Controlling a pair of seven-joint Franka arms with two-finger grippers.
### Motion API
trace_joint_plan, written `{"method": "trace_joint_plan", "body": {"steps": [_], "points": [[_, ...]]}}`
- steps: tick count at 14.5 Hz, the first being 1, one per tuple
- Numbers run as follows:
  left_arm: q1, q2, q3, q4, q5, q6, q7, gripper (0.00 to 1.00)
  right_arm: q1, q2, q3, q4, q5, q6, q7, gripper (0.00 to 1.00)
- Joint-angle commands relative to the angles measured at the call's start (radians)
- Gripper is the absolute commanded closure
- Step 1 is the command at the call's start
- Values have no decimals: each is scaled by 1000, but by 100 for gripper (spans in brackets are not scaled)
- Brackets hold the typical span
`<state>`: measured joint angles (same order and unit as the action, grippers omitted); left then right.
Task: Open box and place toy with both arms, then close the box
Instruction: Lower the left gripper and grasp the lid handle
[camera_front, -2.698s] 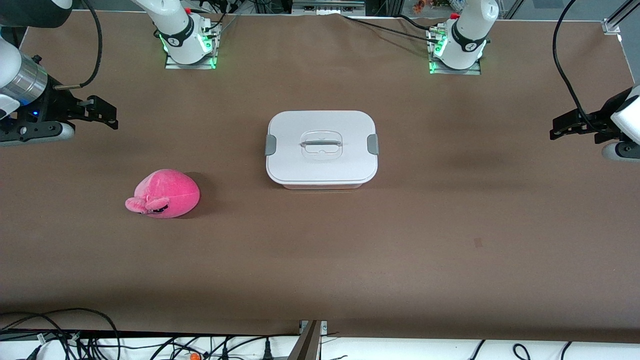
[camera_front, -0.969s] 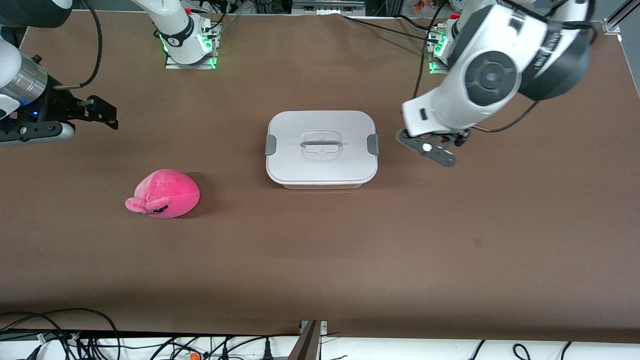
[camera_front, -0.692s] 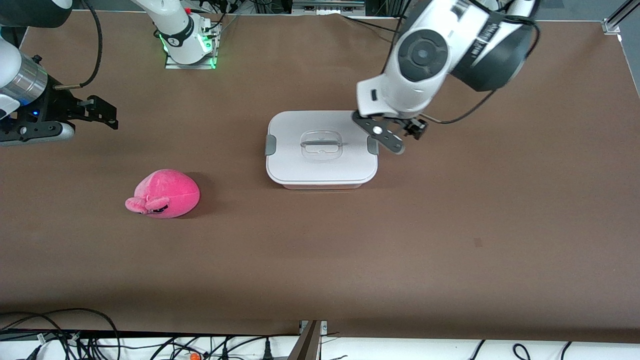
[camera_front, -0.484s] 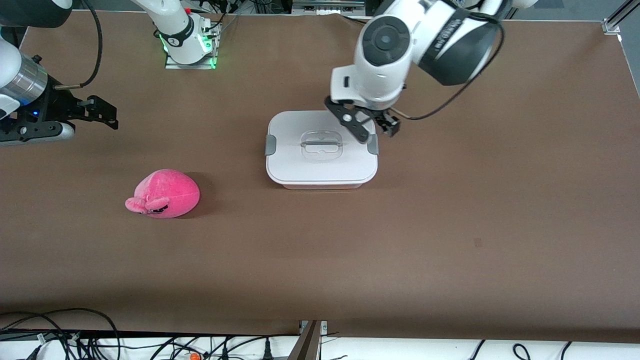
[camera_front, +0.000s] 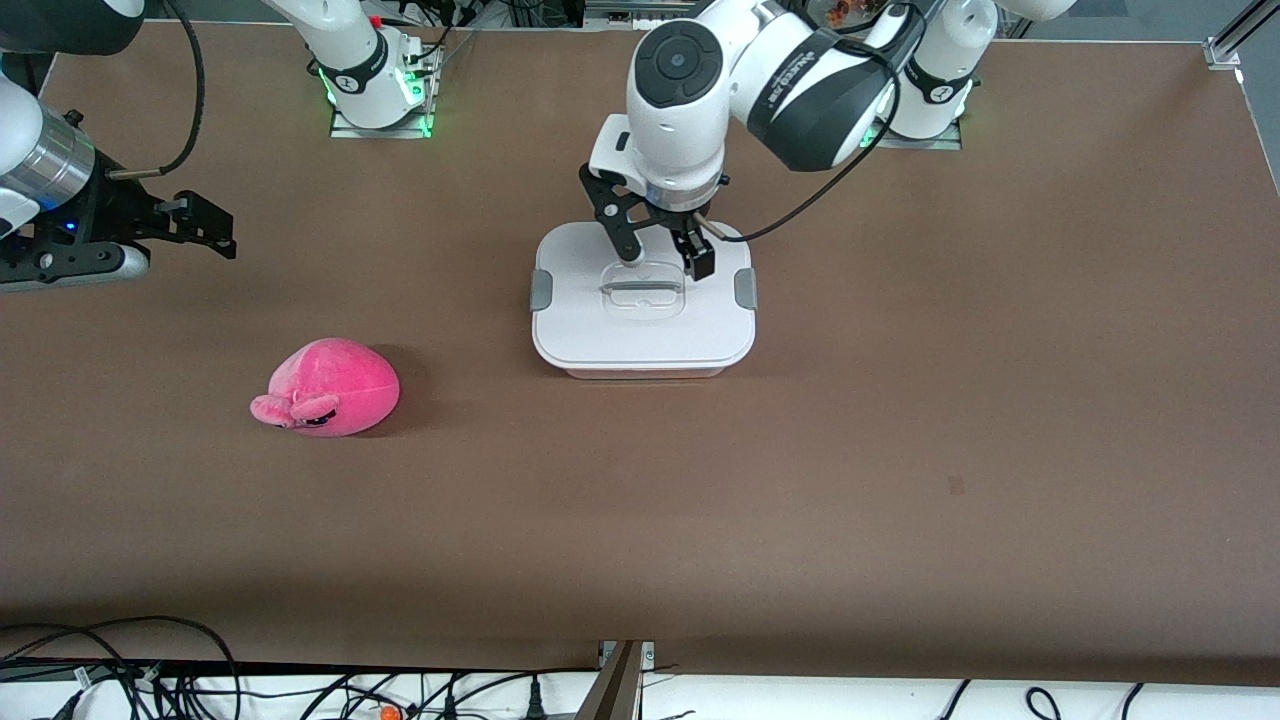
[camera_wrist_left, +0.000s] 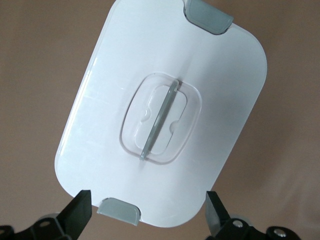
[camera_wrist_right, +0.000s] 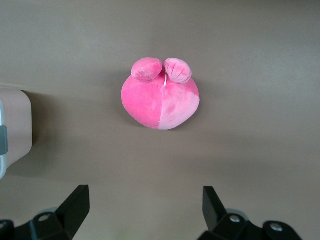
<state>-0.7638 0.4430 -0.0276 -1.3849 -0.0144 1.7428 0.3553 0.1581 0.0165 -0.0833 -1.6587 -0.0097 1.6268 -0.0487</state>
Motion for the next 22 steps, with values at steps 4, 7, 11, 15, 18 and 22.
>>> {"method": "trace_joint_plan", "body": {"steps": [4,7,11,15,18,22], "points": [[-45,51,15,-75,73,199,152,0,3,5,-1,25,-6,-16,4,0],[-57,48,15,-132,91,253,162,0,5,5,-1,25,-6,-15,4,0],[-62,66,17,-141,91,288,162,0,3,5,-1,25,-6,-16,4,0],[-62,77,17,-143,93,297,162,0,5,5,0,25,-6,-16,4,0],[-65,86,15,-141,105,296,154,0,6,5,-1,25,-6,-16,4,0],[-88,85,17,-137,129,296,149,51,8,5,-1,25,-6,-16,4,0]]}}
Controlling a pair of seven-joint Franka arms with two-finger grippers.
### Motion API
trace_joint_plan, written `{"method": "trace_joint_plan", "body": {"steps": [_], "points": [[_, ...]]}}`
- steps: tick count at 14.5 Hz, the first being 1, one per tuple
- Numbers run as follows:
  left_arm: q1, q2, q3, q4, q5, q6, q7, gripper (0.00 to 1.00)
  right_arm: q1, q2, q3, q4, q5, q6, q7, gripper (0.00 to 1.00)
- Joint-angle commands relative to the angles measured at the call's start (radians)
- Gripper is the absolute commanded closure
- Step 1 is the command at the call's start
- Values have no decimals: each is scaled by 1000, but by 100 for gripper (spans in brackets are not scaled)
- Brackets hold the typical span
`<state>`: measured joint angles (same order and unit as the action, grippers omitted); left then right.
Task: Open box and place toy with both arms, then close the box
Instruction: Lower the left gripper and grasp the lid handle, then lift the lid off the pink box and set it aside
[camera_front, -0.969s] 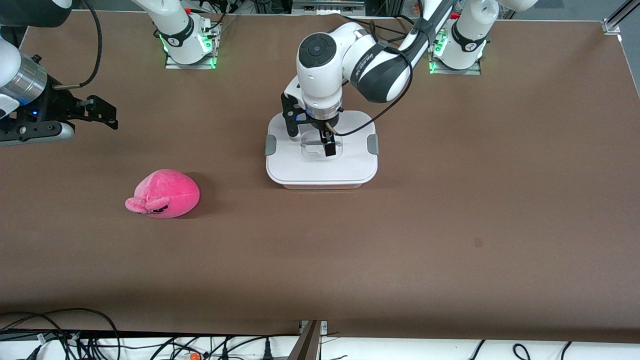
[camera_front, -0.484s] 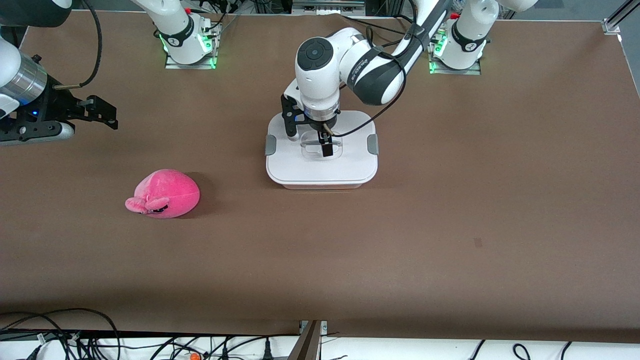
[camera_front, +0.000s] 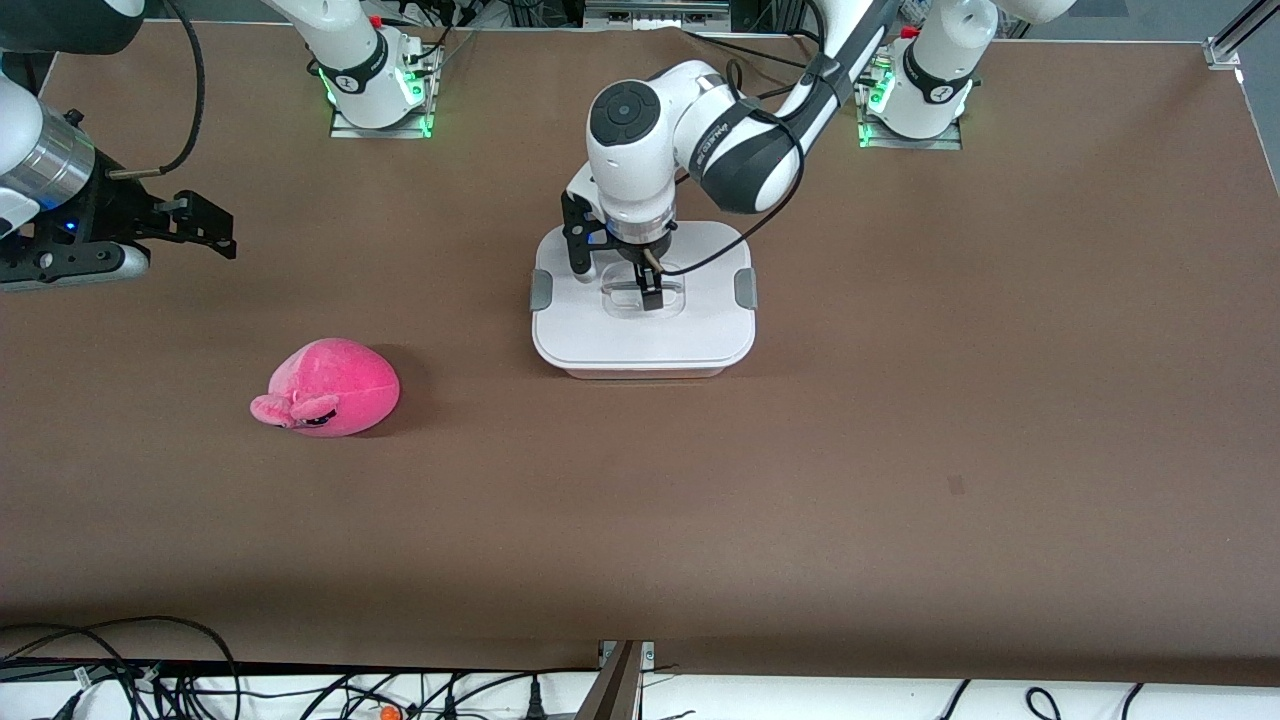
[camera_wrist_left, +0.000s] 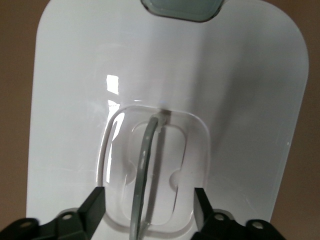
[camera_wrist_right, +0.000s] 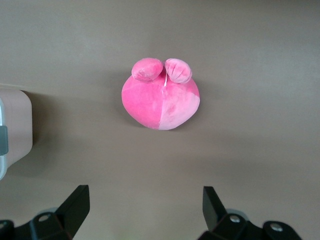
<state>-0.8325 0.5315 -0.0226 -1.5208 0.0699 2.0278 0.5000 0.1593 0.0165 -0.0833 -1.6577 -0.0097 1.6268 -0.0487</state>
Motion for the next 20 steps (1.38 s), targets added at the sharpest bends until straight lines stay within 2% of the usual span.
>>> {"method": "trace_joint_plan", "body": {"steps": [1,2,5,11,17,20], "points": [[-19,-4,10,1,57,9,2,76,8,5,0,26,-7,-16,4,0],[-22,-7,10,1,56,3,-18,94,8,5,-1,26,-6,-15,4,0],[-20,-7,10,4,59,2,-26,100,22,13,-1,47,-6,-15,4,0],[-19,-11,10,22,59,-3,-24,100,22,16,-1,50,-6,-18,4,0],[-8,-56,12,65,45,-130,-20,100,19,17,-3,49,-6,-18,3,0],[50,-108,9,65,27,-201,27,100,19,17,-3,47,-6,-18,3,0]]}}
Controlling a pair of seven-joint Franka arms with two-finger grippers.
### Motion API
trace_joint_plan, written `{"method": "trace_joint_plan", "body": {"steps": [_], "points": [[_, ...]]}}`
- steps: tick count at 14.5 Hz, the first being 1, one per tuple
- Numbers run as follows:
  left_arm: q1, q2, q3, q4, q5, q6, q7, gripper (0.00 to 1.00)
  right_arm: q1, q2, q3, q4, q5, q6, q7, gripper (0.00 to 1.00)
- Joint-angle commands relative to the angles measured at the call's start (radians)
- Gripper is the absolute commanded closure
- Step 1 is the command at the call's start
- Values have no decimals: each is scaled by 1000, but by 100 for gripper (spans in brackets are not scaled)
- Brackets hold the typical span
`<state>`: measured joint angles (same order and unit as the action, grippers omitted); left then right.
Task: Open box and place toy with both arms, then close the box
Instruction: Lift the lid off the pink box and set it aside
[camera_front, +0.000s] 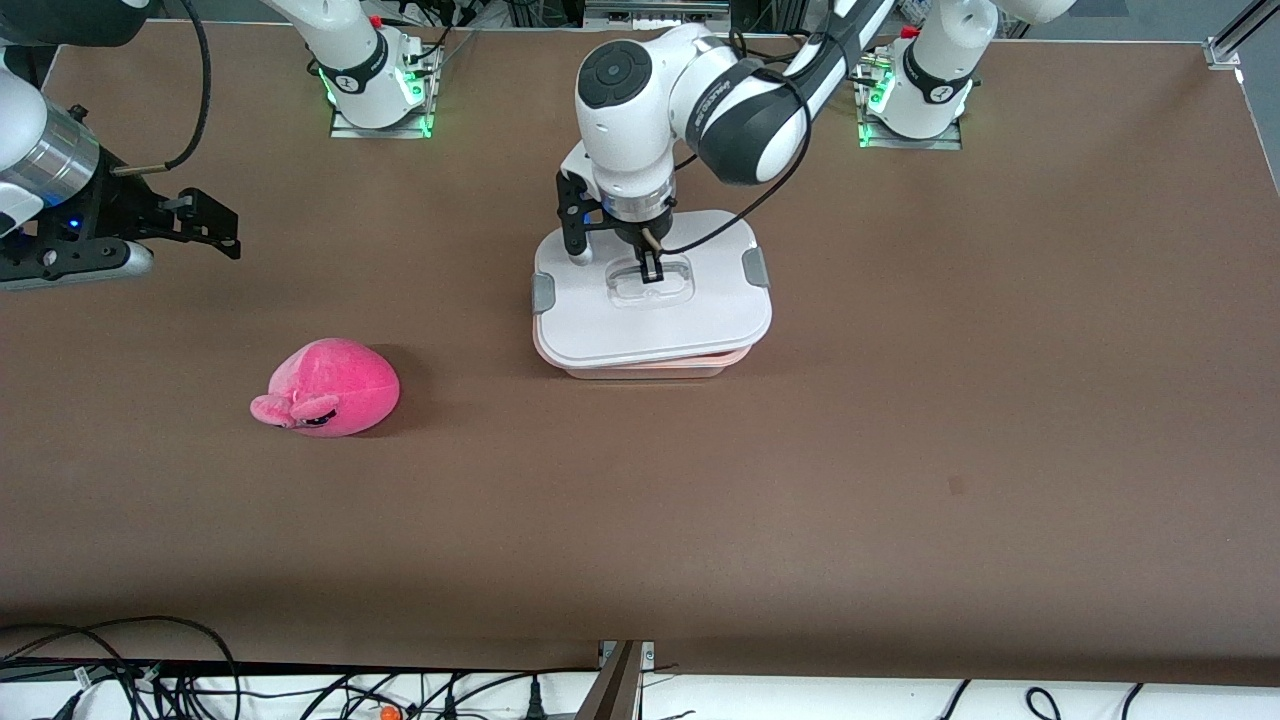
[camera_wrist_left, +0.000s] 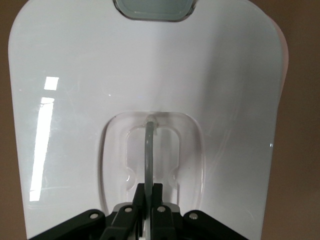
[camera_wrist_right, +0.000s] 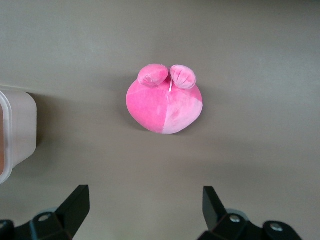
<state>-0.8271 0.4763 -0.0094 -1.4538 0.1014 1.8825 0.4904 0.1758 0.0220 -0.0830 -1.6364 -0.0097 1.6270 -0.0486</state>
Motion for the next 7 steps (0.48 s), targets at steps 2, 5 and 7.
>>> {"method": "trace_joint_plan", "body": {"steps": [2,5,7], "points": [[110,-108,3,0,-49,-144,101,100,2,12,-3,26,-6,-18,3,0],[297,-165,-1,4,-71,-253,265,100,4,12,-3,26,-6,-18,3,0],[412,-166,5,45,-60,-321,403,100,2,13,-3,26,-6,-18,3,0]]}}
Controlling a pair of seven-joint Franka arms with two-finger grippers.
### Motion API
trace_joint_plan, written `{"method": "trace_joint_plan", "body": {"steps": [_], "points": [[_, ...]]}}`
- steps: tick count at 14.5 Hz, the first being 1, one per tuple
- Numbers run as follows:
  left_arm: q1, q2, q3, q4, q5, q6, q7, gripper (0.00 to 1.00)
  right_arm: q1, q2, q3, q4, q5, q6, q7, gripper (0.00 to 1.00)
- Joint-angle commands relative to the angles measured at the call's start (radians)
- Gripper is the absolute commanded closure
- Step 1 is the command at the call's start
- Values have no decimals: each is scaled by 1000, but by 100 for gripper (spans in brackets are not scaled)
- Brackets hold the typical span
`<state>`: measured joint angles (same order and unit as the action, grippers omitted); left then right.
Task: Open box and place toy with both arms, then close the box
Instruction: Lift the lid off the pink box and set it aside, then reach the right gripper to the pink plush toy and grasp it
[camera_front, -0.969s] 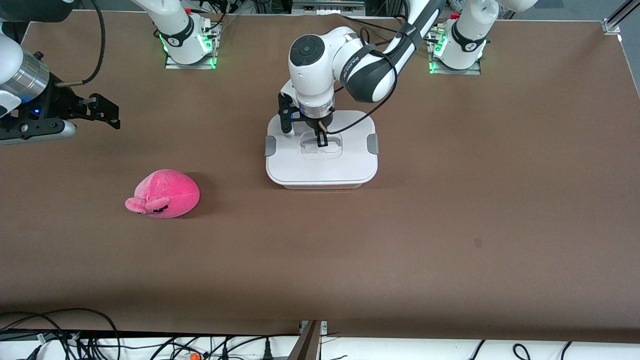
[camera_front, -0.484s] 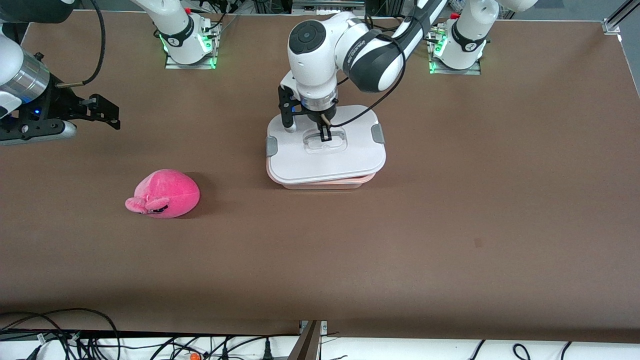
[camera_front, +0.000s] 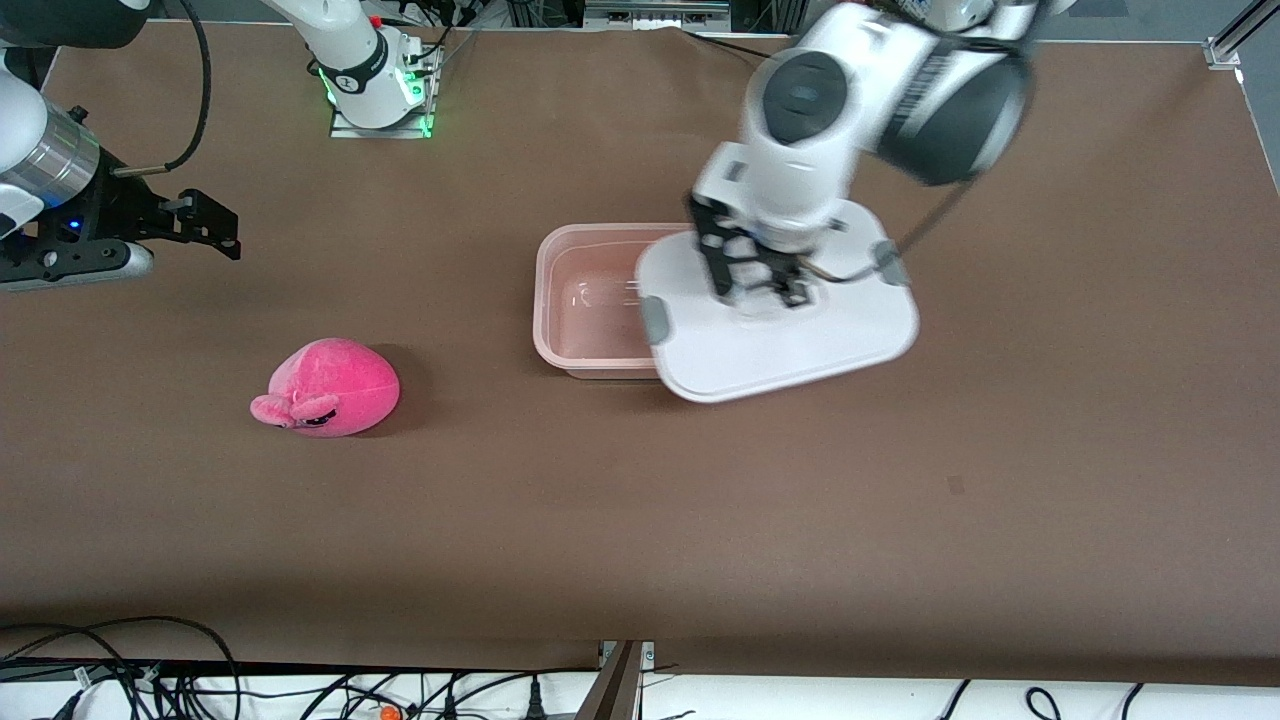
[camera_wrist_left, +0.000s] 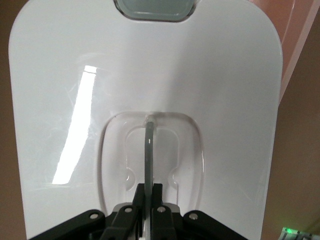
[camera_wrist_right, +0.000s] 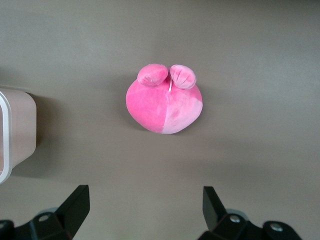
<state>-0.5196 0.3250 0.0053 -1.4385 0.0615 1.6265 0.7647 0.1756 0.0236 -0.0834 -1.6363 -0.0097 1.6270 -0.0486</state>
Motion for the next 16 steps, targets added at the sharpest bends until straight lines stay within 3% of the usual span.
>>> {"method": "trace_joint_plan", "body": {"steps": [1,5,9,11,16], "points": [[153,-14,-7,52,-14,-88,192,100,4,10,-2,27,-6,-18,4,0],[383,-12,-4,64,-14,-102,416,100,5,18,-1,29,5,2,6,0],[524,-12,-4,66,39,-103,563,100,2,119,-4,30,24,16,-11,0],[549,-12,-1,69,67,-103,643,100,5,223,-2,32,4,22,-11,0],[589,15,-4,76,69,-109,657,100,-8,337,-7,26,16,149,-11,0]]}}
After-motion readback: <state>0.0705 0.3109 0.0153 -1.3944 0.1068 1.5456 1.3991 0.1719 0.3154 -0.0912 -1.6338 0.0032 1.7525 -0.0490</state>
